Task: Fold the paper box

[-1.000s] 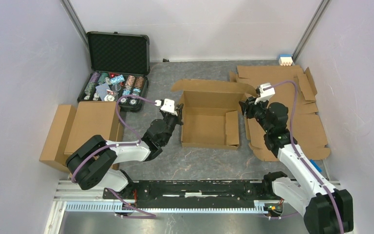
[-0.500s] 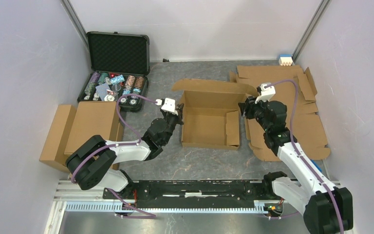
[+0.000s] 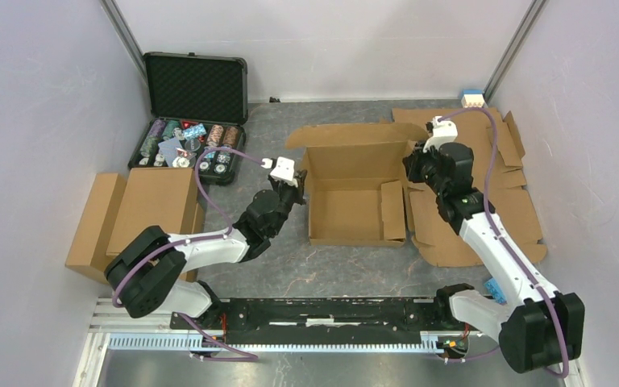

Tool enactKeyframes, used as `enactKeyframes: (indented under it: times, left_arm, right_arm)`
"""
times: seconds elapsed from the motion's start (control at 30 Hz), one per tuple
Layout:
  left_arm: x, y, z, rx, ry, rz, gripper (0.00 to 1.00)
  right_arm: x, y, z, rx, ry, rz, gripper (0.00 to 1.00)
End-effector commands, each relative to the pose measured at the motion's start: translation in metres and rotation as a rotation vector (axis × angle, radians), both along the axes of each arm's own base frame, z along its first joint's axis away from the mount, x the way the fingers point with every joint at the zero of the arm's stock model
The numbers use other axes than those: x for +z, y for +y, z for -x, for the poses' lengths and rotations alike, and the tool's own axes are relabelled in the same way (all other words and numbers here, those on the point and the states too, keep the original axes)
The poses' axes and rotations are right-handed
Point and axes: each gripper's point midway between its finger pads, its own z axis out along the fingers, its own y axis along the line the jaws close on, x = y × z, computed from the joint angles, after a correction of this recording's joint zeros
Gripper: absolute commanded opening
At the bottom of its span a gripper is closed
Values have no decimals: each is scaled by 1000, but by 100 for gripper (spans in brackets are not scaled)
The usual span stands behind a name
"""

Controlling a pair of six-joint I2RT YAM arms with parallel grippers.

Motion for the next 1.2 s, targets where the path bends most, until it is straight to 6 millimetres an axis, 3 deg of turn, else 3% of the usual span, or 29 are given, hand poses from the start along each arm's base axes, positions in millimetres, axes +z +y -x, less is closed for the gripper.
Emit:
enactKeyframes:
  times: [0.0, 0.4, 0.73, 1.0, 1.17]
  left_arm:
    - [0, -15, 5, -58, 78, -7, 2]
    - [-5, -29, 7, -95, 168, 21, 2]
    - [-15, -43, 12, -144, 242, 77, 2]
    - [-33, -37, 13, -123, 251, 67, 2]
    - [-49, -31, 25, -121, 212, 59, 2]
  right_arm:
    - [8, 5, 2, -45, 88, -84, 18]
    - [-15, 25, 12, -156, 171, -250, 7]
    - [-26, 39, 30, -176, 123, -226, 0]
    - [-51, 29, 48, -190, 121, -155, 0]
    - [-65, 23, 63, -175, 121, -120, 0]
